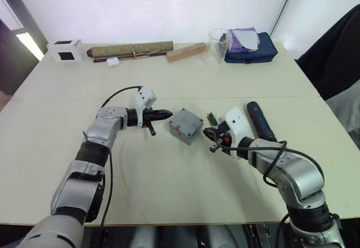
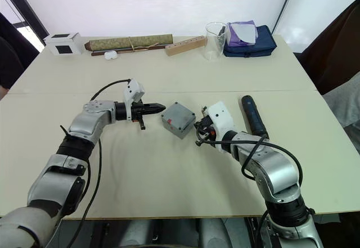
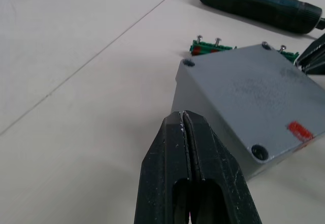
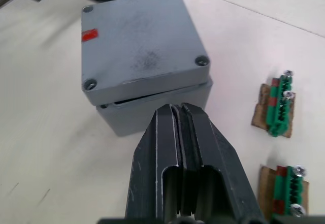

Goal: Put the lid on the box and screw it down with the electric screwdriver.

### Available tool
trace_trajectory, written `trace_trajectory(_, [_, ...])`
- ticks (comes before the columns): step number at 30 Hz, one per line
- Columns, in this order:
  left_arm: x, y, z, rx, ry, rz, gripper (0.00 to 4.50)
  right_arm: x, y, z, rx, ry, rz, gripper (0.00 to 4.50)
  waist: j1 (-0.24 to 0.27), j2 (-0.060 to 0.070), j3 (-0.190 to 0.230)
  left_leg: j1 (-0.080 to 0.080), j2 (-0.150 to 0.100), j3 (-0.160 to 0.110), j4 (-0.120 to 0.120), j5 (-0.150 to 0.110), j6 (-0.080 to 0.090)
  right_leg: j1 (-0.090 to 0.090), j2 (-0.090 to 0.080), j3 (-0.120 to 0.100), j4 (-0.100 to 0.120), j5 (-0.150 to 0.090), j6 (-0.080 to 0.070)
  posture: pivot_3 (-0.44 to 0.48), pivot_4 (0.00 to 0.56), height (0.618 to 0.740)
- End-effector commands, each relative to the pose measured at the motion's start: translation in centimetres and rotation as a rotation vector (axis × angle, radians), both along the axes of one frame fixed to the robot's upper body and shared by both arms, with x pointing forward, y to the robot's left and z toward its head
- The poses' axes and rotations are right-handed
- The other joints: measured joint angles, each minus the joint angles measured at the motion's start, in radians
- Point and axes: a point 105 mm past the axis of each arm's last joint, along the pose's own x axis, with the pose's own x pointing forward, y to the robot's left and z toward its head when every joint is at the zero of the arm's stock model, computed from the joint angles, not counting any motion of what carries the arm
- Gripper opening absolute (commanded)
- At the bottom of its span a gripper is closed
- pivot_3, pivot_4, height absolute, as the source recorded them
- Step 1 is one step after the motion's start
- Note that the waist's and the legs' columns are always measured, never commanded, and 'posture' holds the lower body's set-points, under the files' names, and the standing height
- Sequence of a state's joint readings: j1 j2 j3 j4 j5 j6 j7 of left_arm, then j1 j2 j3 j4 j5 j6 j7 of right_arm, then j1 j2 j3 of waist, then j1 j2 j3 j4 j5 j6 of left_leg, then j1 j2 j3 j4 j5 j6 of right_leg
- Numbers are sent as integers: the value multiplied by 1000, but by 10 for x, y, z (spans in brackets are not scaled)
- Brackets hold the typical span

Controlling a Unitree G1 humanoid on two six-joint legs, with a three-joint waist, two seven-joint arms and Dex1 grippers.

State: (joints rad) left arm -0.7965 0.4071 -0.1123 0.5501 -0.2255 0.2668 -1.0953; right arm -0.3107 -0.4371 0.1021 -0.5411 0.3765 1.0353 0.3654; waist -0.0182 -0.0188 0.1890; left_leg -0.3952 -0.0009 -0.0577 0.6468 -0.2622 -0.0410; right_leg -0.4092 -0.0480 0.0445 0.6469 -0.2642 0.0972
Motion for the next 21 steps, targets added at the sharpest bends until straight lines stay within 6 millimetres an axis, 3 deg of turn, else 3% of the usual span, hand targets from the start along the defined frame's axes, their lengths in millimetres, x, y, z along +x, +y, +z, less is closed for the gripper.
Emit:
trace_trajectory(1, [0,-5,11,-7,-40,-32,0,-1,6,11,12,-47,16,56,0,0,0,0,0,0,0,0,0,0,0,0,0,0,0,0,150,736])
trace_trajectory(21, [-7,-8,9,25,-45,-73,0,3,18,17,42,-54,46,56,0,0,0,0,0,0,0,0,0,0,0,0,0,0,0,0,150,736])
